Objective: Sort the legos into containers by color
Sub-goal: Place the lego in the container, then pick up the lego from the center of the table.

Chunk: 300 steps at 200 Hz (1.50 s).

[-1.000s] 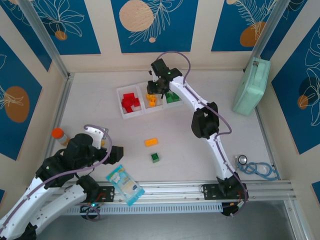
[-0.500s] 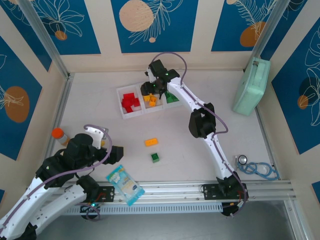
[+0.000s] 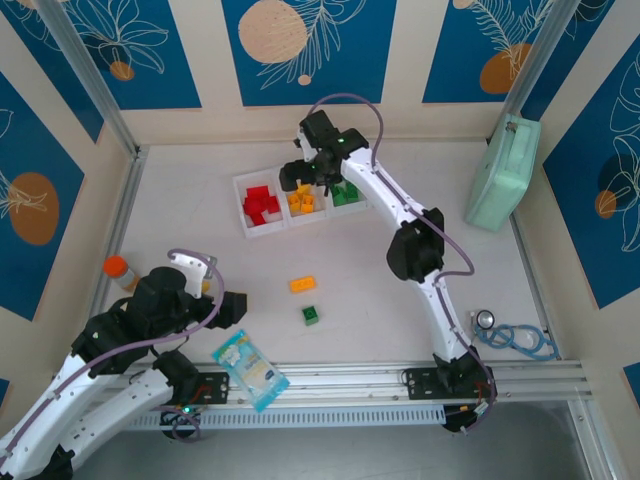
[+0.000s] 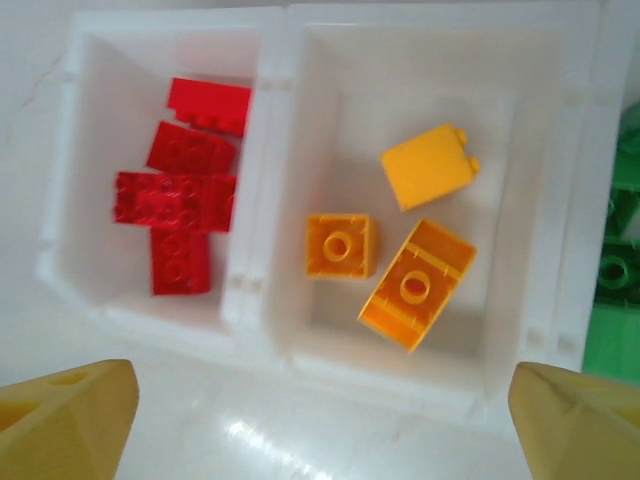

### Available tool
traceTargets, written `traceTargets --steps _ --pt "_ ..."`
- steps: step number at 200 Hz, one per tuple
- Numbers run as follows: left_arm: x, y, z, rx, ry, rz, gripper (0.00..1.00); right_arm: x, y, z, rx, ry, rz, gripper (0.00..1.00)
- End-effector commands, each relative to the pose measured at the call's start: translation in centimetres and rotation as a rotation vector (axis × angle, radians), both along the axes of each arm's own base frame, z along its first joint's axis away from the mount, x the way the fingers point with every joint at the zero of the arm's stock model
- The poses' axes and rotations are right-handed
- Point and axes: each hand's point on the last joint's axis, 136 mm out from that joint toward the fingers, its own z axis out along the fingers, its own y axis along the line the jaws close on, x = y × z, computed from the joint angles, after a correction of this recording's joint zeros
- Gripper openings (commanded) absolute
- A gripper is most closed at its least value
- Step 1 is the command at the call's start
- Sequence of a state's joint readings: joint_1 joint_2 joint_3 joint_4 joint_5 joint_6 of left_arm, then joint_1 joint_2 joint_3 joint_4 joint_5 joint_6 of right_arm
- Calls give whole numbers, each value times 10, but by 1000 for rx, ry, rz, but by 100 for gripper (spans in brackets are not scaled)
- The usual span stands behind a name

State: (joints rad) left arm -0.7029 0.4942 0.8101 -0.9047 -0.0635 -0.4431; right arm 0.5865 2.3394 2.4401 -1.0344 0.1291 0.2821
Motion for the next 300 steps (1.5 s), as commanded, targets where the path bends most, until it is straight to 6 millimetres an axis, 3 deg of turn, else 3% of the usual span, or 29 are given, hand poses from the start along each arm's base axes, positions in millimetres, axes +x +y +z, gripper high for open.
traceTargets --steps 1,33,56,116,153,233,252,300 --pt "2 1 -2 12 -4 7 99 -37 0 41 -10 -41 18 99" --pt "2 1 -2 13 -4 7 99 -73 -4 46 -27 -30 33 99" --pt "2 0 -3 16 1 2 99 -100 -10 33 -50 8 27 99" --pt "2 0 -3 14 1 0 99 -164 -16 -19 -103 157 28 99" --pt "2 0 -2 14 -3 0 99 -191 -17 -52 -176 263 -38 99" --pt "1 0 0 2 -12 -1 99 -207 2 -110 -197 383 -53 100" --pt "0 0 1 2 -13 -5 99 -209 5 -124 -207 410 -35 96" --pt "1 1 1 1 -13 -1 99 -211 9 -142 -248 421 -20 91"
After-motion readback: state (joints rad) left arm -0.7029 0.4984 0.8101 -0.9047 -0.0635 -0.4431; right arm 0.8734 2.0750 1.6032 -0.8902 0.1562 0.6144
